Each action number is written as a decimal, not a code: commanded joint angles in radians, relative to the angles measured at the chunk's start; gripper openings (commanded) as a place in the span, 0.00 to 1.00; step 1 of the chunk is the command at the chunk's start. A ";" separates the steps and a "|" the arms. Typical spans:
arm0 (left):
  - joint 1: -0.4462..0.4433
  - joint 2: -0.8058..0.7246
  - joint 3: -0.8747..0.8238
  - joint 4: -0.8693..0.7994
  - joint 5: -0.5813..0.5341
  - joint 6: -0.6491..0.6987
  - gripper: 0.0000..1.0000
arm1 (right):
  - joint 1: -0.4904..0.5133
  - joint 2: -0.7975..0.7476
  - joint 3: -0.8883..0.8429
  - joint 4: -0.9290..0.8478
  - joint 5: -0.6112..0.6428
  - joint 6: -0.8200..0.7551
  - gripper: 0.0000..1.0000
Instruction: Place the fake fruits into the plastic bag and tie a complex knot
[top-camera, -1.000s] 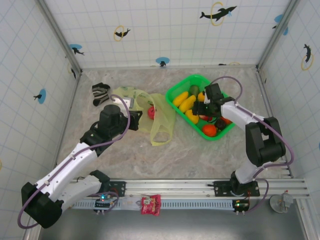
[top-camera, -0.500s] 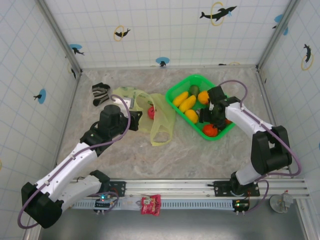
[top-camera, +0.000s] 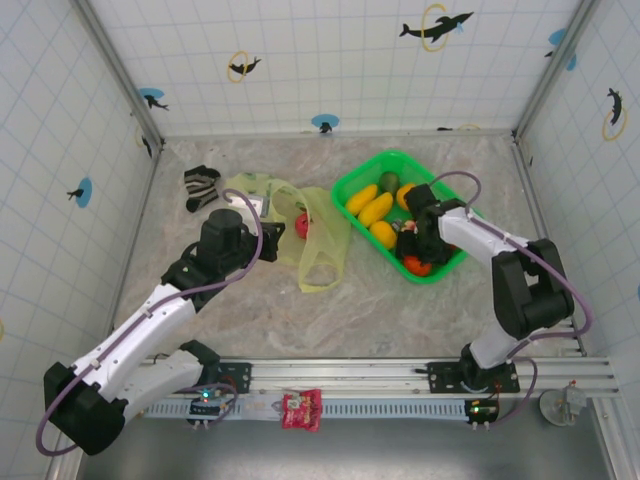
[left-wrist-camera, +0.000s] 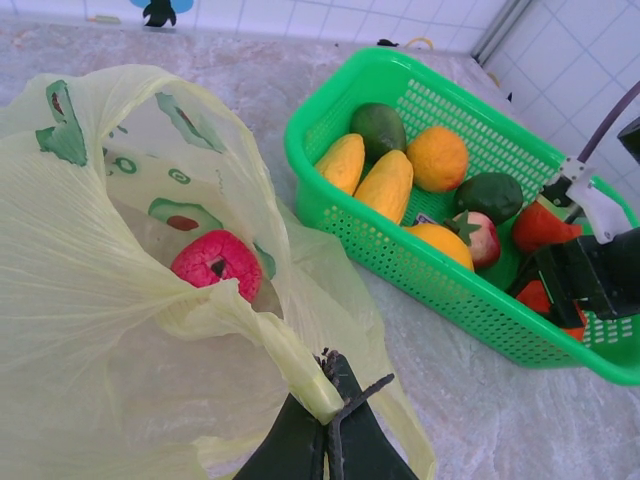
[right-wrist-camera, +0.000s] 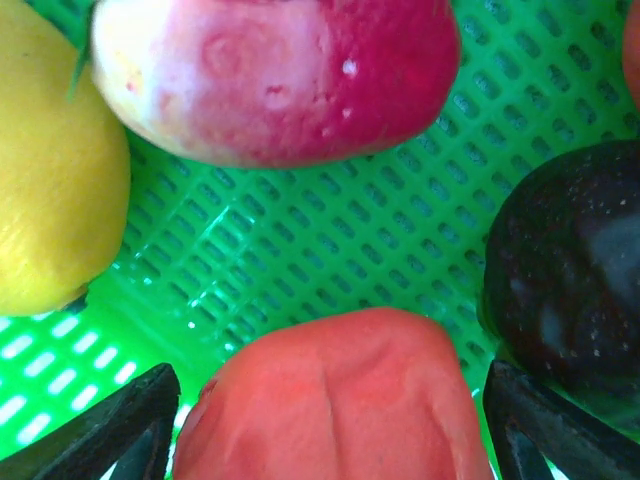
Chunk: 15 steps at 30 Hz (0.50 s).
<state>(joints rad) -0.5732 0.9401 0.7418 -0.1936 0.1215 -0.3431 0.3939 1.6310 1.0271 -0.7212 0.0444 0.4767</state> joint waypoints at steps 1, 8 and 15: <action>-0.002 -0.005 0.021 -0.010 -0.009 0.015 0.00 | 0.010 0.039 -0.003 -0.023 -0.004 0.019 0.75; -0.001 -0.006 0.028 -0.010 -0.015 0.016 0.00 | 0.000 -0.027 0.109 -0.068 0.025 0.017 0.55; -0.002 -0.006 0.034 -0.006 -0.027 0.016 0.00 | -0.009 -0.125 0.272 -0.090 -0.056 -0.003 0.55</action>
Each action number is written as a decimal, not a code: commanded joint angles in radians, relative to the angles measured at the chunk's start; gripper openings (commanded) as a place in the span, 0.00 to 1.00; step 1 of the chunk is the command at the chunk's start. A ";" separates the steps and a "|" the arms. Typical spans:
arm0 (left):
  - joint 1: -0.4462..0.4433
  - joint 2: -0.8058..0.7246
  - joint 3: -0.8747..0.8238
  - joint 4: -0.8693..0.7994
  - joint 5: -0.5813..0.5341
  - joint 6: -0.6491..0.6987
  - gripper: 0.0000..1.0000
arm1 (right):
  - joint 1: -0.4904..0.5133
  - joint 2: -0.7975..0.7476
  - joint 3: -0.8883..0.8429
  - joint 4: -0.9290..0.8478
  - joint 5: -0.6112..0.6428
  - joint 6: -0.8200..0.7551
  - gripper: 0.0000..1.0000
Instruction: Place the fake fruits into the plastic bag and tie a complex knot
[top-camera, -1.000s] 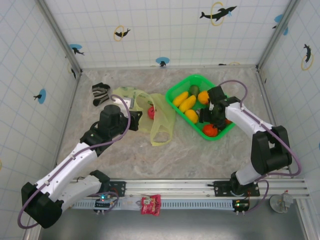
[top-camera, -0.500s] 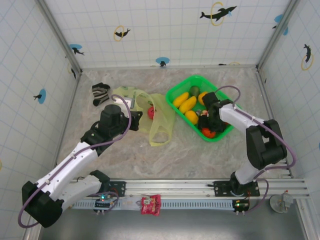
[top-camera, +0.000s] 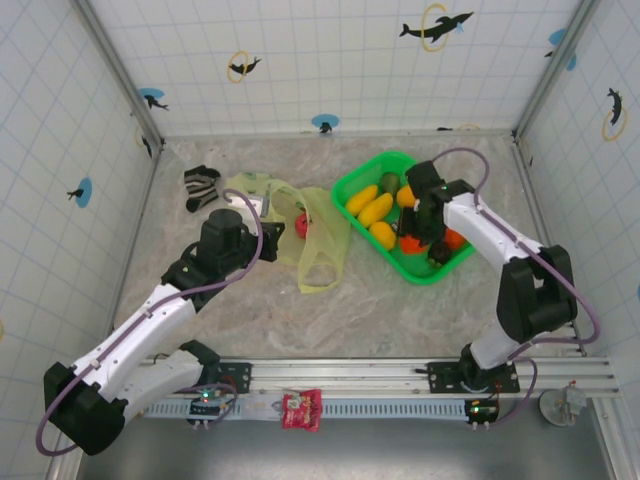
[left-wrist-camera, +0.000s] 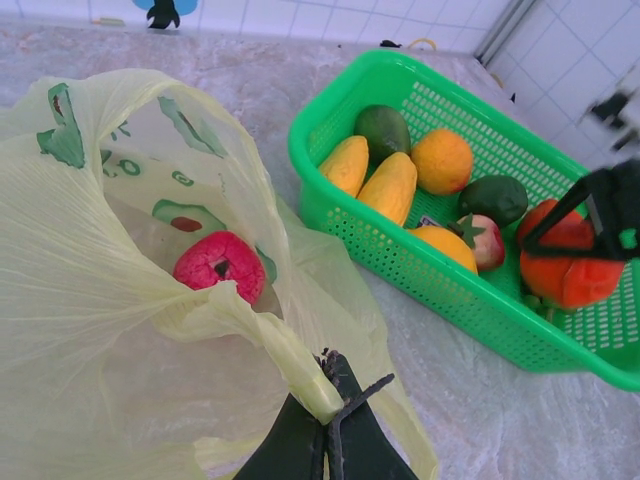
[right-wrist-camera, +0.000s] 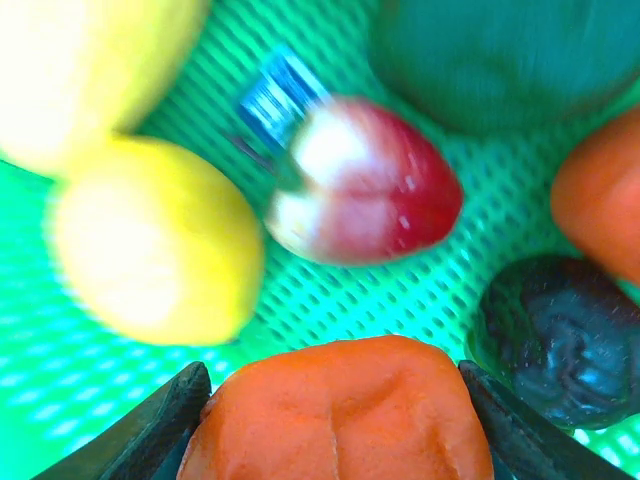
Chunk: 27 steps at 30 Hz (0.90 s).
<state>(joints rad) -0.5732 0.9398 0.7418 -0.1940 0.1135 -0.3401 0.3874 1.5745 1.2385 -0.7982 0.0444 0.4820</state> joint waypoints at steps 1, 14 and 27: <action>-0.001 -0.005 0.035 -0.005 -0.020 0.012 0.00 | 0.000 -0.084 0.061 0.016 -0.101 -0.004 0.54; -0.001 -0.026 0.036 -0.007 -0.045 -0.006 0.00 | 0.292 0.021 0.000 0.666 -0.458 0.293 0.51; -0.002 -0.046 0.043 -0.002 -0.013 -0.019 0.00 | 0.457 0.408 0.327 0.680 -0.165 0.313 0.53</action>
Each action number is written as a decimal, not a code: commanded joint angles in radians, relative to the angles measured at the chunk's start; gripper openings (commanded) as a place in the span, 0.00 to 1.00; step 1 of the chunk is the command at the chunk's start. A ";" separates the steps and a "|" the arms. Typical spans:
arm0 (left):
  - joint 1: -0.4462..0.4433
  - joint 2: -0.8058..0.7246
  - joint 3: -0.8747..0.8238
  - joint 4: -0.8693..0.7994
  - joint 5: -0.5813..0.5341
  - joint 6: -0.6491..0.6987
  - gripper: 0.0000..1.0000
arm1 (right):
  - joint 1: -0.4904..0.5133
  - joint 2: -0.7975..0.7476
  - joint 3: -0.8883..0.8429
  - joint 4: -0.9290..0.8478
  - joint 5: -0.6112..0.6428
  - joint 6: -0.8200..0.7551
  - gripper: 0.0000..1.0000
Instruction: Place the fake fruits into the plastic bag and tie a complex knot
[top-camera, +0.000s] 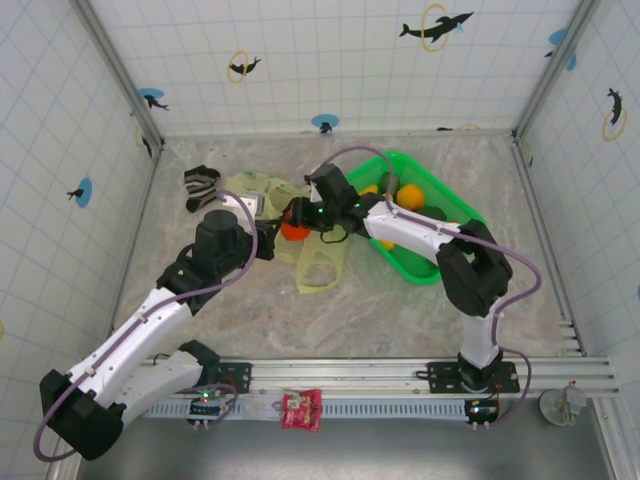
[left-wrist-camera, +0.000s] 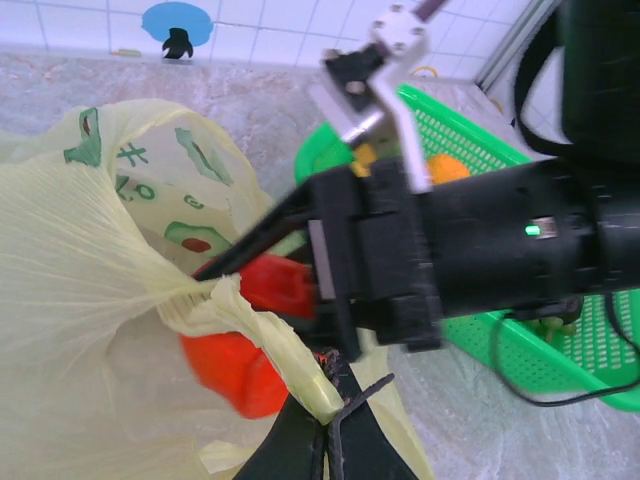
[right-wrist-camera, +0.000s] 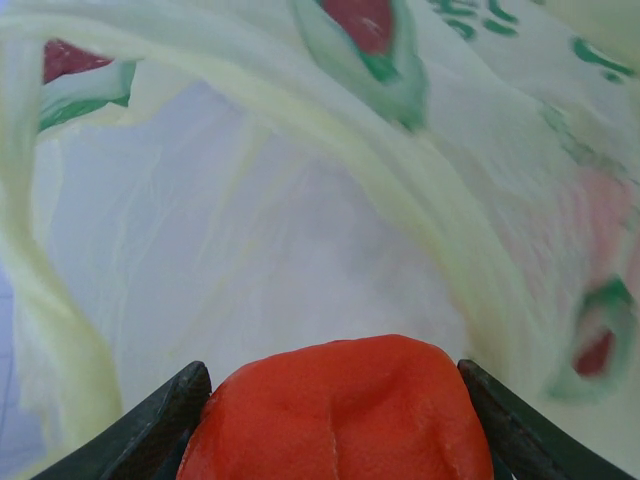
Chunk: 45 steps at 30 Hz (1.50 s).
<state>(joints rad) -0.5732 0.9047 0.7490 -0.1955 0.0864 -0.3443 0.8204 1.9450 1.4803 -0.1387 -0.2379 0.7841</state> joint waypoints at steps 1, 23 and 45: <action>-0.001 -0.010 0.037 0.000 0.017 -0.015 0.00 | 0.038 0.054 0.108 0.018 0.163 0.002 0.53; -0.001 -0.025 0.018 -0.007 -0.006 -0.021 0.00 | 0.078 0.035 0.067 0.096 0.274 -0.137 0.66; -0.001 -0.014 0.014 0.011 0.013 -0.027 0.00 | -0.104 -0.414 -0.336 0.155 0.214 -0.091 0.46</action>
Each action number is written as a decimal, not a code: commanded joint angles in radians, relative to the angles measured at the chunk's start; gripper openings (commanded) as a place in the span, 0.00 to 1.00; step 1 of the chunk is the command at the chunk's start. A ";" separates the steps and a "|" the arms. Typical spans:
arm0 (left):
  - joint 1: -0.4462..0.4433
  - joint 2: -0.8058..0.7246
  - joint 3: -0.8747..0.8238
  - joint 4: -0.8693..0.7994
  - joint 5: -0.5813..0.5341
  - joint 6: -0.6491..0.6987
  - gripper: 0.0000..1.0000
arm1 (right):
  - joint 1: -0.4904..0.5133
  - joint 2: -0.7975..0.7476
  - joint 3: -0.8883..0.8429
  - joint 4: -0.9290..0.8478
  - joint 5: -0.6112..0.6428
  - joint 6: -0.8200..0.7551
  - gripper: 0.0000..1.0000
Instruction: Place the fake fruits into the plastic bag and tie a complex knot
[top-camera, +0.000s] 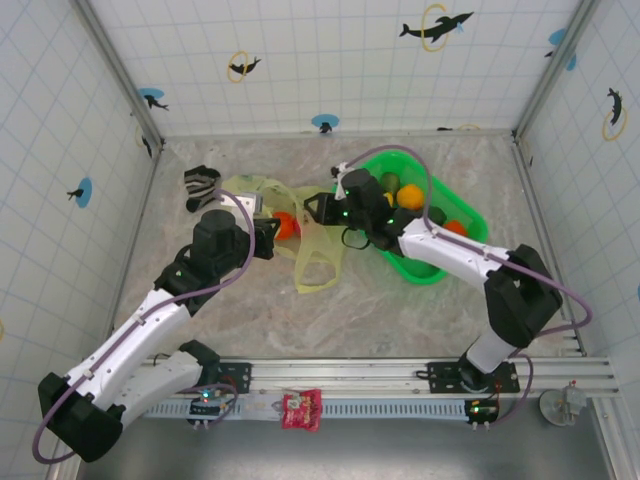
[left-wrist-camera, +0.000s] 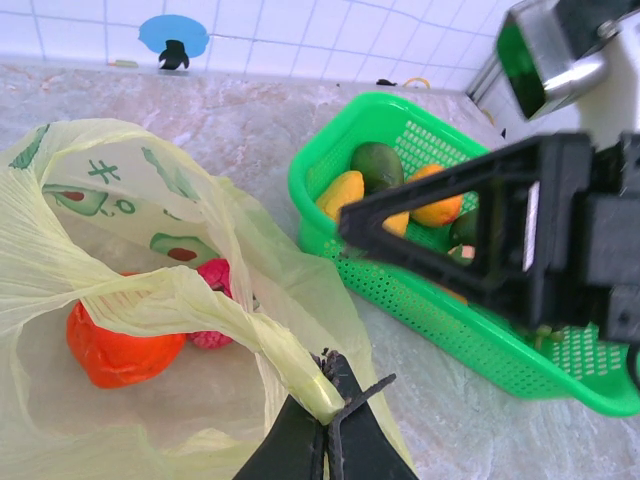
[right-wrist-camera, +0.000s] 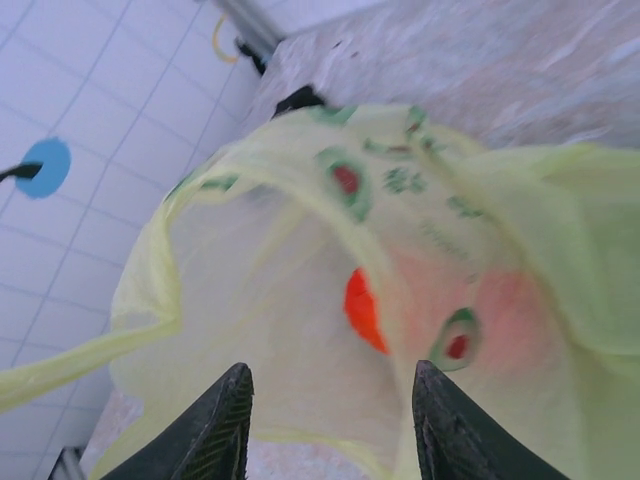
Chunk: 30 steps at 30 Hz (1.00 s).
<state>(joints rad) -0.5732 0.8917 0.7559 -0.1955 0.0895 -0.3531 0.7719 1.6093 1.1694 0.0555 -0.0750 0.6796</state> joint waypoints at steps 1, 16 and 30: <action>-0.001 0.000 0.007 0.011 0.010 -0.020 0.00 | -0.078 -0.093 -0.031 -0.063 0.073 0.024 0.46; -0.001 0.010 0.027 0.014 0.025 -0.013 0.00 | -0.312 0.148 0.161 -0.395 0.200 0.253 0.59; -0.001 -0.013 0.028 -0.008 0.004 0.010 0.00 | -0.329 0.374 0.312 -0.491 0.235 0.325 0.69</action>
<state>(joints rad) -0.5732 0.8932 0.7563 -0.1947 0.0963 -0.3634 0.4496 1.9591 1.4483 -0.4015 0.1318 0.9565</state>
